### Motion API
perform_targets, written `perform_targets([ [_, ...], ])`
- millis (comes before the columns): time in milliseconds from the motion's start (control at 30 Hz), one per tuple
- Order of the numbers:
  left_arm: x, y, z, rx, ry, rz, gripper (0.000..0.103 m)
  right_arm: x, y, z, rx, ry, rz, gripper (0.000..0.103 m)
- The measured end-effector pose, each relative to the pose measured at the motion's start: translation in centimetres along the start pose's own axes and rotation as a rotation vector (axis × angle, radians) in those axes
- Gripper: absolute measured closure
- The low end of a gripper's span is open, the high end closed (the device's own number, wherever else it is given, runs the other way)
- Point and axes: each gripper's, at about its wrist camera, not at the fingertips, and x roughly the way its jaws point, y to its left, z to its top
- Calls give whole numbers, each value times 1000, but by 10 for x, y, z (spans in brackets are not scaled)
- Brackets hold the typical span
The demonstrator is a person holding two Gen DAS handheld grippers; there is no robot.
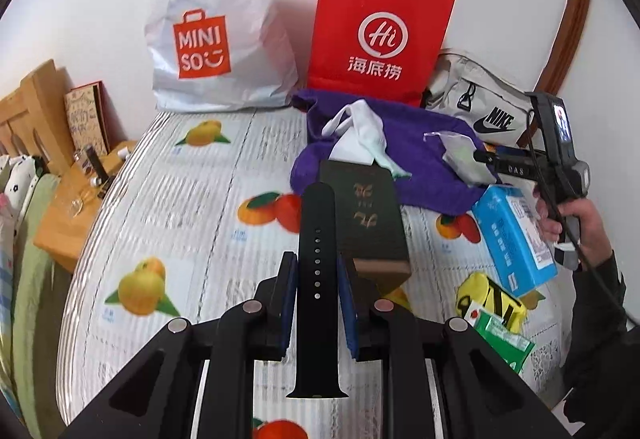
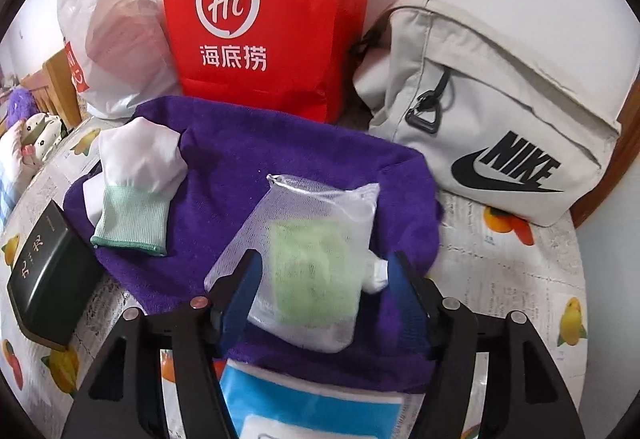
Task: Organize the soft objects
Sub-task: 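Carry the white mesh bag in the right tool to the towel and release it, then grasp the green sachet with the right tool while the left tool carries the strap to the towel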
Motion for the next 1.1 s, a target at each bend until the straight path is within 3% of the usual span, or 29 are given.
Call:
perform_targets([
  [367,11,-12,29,29,-34,-40,83,-47,-1,-32,22,-48,30,38],
  [533,18,-20,40,50,-42,-57,83,-67,2,-50,45,-67,103,38],
  [1100,52,-51,73,128,-49,-117,83,-149,73,-143,-161,-91,239,38],
])
